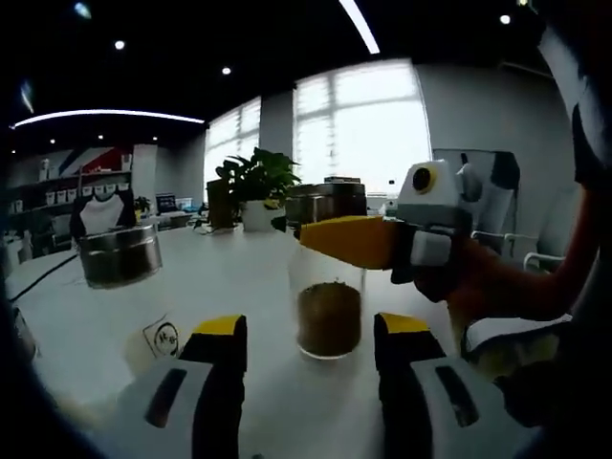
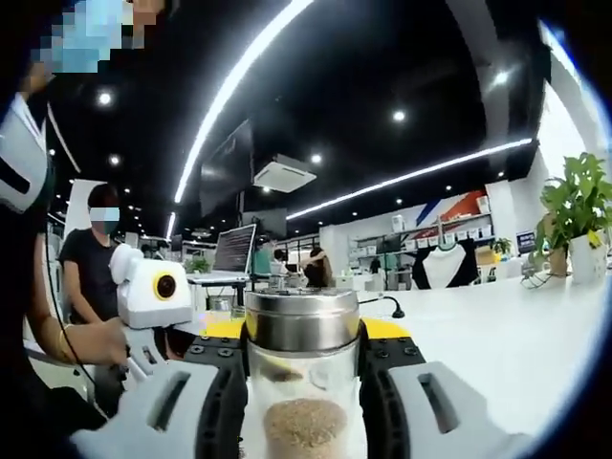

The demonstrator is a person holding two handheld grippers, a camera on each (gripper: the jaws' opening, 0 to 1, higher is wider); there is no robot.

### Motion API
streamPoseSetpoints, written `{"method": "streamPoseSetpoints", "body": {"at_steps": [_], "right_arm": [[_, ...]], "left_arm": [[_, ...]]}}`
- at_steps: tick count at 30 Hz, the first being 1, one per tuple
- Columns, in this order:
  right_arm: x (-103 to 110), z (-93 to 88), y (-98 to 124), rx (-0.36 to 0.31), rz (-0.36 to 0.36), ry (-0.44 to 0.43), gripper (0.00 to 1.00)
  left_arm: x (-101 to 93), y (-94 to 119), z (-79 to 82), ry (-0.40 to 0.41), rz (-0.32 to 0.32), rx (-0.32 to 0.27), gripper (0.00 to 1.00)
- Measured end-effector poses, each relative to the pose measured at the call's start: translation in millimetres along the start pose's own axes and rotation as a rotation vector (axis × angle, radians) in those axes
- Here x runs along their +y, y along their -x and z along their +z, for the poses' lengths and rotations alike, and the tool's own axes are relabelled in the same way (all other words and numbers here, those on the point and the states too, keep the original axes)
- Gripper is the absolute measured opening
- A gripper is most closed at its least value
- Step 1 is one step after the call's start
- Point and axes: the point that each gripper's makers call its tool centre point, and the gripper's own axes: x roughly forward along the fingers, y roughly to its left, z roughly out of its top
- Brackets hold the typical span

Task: Rotate the seasoning bottle until the label or dispensing opening points toward the visible target arrow and the bottle remains upright within the marked orientation range

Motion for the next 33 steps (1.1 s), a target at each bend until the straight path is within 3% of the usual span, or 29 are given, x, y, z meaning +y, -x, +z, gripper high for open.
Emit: {"method": "streamPoseSetpoints", "body": {"at_steps": [3,8,10,12,25,33], "right_arm": [[6.4,-0.6,0.1,0.008,0.025,0.003,0.42],[19.3,1.4,-1.2,-0.027,0.088,-0.061,0.42],[21.6,-4.6,-2.0,-0.003,0.089,-0.05,0.42],[22.6,-8.1,-2.1,0.009,0.088,-0.049,0.42],[46.1,-7.3,-4.7,0.007,0.191,-0.064,0.42],[48.3,-4.9,-2.9,0.004,0.209,-0.068,0.42]], "left_arm": [[-4.3,1.4,5.3,0.003,-0.023,-0.021,0.54],[-10.3,-1.8,6.1,0.014,-0.075,-0.027,0.53],[-17.5,-5.3,4.5,-0.023,-0.116,-0.023,0.49],[-19.5,-6.6,2.7,-0.035,-0.119,-0.014,0.46],[-33.3,-7.4,1.5,-0.038,-0.216,0.001,0.47],[-35.6,-5.8,4.4,-0.055,-0.177,-0.014,0.46]]}}
